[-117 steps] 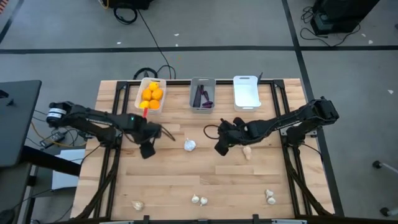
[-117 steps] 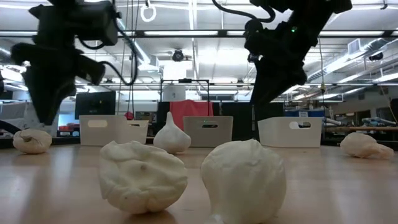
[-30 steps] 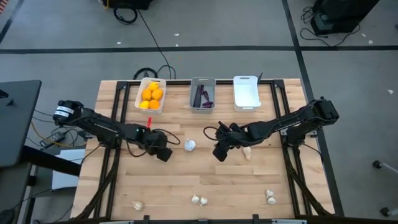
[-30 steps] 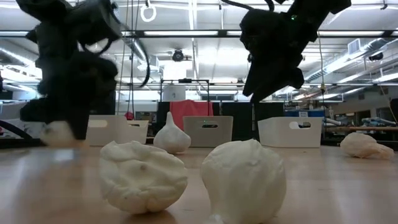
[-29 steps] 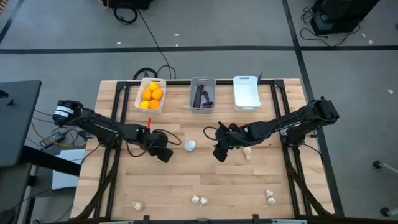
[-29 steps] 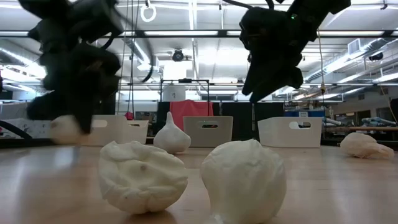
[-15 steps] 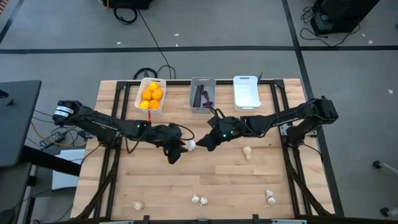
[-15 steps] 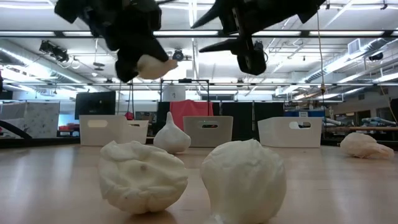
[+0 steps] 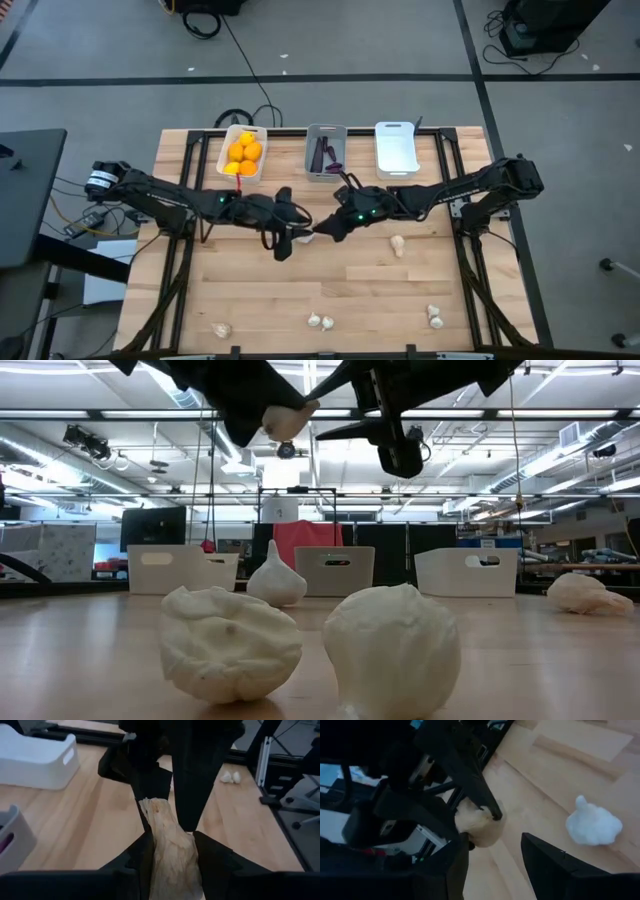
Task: Sort produce into baskets
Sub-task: Put the garlic into the right white bin
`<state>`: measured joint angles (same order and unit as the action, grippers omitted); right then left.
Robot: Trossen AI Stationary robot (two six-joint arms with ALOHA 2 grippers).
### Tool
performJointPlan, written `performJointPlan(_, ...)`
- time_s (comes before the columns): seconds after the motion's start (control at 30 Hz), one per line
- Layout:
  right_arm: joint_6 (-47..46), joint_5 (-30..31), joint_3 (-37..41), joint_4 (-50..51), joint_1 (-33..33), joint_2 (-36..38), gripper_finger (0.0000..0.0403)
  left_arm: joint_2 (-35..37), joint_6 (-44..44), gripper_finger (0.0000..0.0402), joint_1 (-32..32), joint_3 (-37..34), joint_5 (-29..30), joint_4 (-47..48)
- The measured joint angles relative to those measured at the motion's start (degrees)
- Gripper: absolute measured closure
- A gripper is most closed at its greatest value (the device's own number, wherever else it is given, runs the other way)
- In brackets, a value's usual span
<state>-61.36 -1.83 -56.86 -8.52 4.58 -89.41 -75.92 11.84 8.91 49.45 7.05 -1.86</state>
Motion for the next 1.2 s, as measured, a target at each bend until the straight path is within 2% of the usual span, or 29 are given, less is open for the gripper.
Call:
performJointPlan(0.2,1.76,0.62,0.0,-1.58,-0.2,0.0,0.0242,0.02,-2.58,0.0272,-0.02,0.0,0.34,-0.26)
performJointPlan(0.5,5.73,-0.52,0.02,-3.19,-0.25,0.0,0.0339,0.06,-2.38,0.0272,-0.02,0.0,-0.01,-0.21)
performJointPlan(0.63,7.49,-0.49,0.02,-3.21,-0.36,0.0,0.0391,0.07,2.79,0.0254,0.07,-0.09,2.79,-0.8)
performJointPlan(0.93,11.06,2.23,0.02,-3.62,-1.68,0.0,0.0399,0.04,3.88,0.0149,-0.04,-0.09,4.83,-1.77)
performJointPlan(1.07,11.41,3.39,0.02,-1.93,-2.28,0.0,0.04,0.04,4.53,0.0131,-0.07,-0.09,5.39,-0.65)
performJointPlan(1.2,10.25,7.51,-0.02,6.49,-3.36,0.02,0.04,0.04,6.83,0.0127,-0.08,-0.09,8.9,4.27)
